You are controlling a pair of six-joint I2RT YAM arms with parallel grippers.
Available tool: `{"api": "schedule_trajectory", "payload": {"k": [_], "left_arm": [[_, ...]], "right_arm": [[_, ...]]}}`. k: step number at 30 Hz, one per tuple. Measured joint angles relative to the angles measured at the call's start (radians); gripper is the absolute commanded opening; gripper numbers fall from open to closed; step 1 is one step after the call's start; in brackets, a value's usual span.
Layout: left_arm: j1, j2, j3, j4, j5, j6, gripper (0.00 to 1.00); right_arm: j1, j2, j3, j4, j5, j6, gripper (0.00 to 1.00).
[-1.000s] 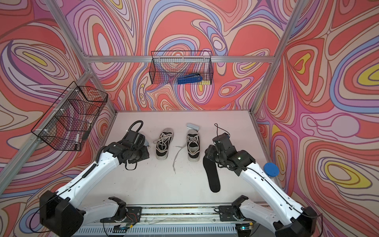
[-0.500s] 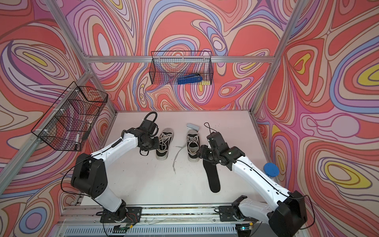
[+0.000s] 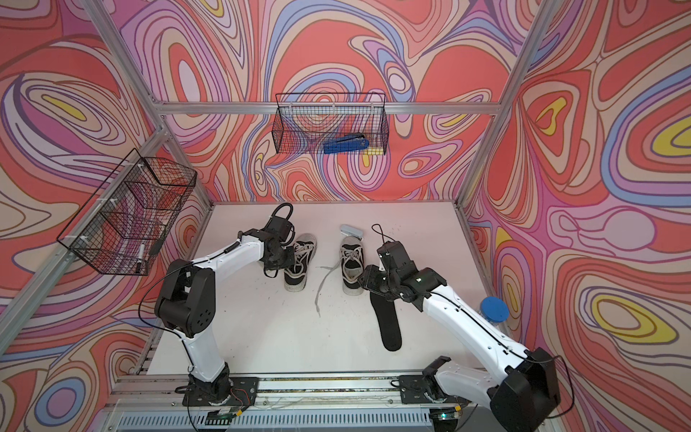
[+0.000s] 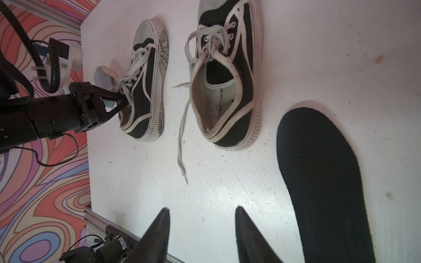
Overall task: Remove the insole from the shoe
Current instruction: Move the shoe to the center of the board.
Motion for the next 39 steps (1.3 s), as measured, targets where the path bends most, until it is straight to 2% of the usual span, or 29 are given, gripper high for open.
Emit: {"api": "schedule_trajectory", "payload": {"k": [4, 9, 17, 19, 24, 26, 28, 32, 35, 39], "left_arm": [[-0.008, -0.086, -0.1, 0.027, 0.005, -0.013, 0.0], [-0.066, -0.291, -0.268, 0.013, -0.002, -0.055, 0.0], [-0.27, -0.591, -0.502, -0.039, -0.034, -0.221, 0.0], [-0.326, -0.644, -0.545, -0.051, -0.042, -0.272, 0.0], [-0.462, -0.679, -0.608, -0.046, -0.066, -0.403, 0.0], [-0.483, -0.679, -0.643, -0.024, -0.065, -0.448, 0.0], [-0.49, -0.681, -0.67, -0.012, -0.067, -0.485, 0.03], [-0.507, -0.727, -0.671, -0.026, -0.101, -0.542, 0.18], [-0.515, -0.81, -0.671, -0.071, -0.134, -0.594, 0.27], [-0.518, -0.968, -0.671, -0.159, -0.177, -0.678, 0.3]], "right_arm": [[0.0, 0.0, 0.0, -0.003, 0.01, 0.0, 0.46], [0.0, 0.005, 0.0, -0.016, 0.028, -0.006, 0.43], [0.009, 0.085, 0.052, -0.039, 0.024, -0.068, 0.21], [0.029, 0.103, 0.072, -0.035, 0.016, -0.085, 0.19], [0.138, 0.203, 0.152, 0.008, -0.003, -0.107, 0.13], [0.19, 0.243, 0.164, 0.037, -0.006, -0.103, 0.12], [0.241, 0.284, 0.166, 0.062, -0.006, -0.09, 0.11], [0.313, 0.341, 0.165, 0.099, -0.008, -0.06, 0.12], [0.351, 0.36, 0.166, 0.13, -0.006, -0.047, 0.13], [0.404, 0.41, 0.188, 0.149, -0.004, -0.044, 0.15]]}}
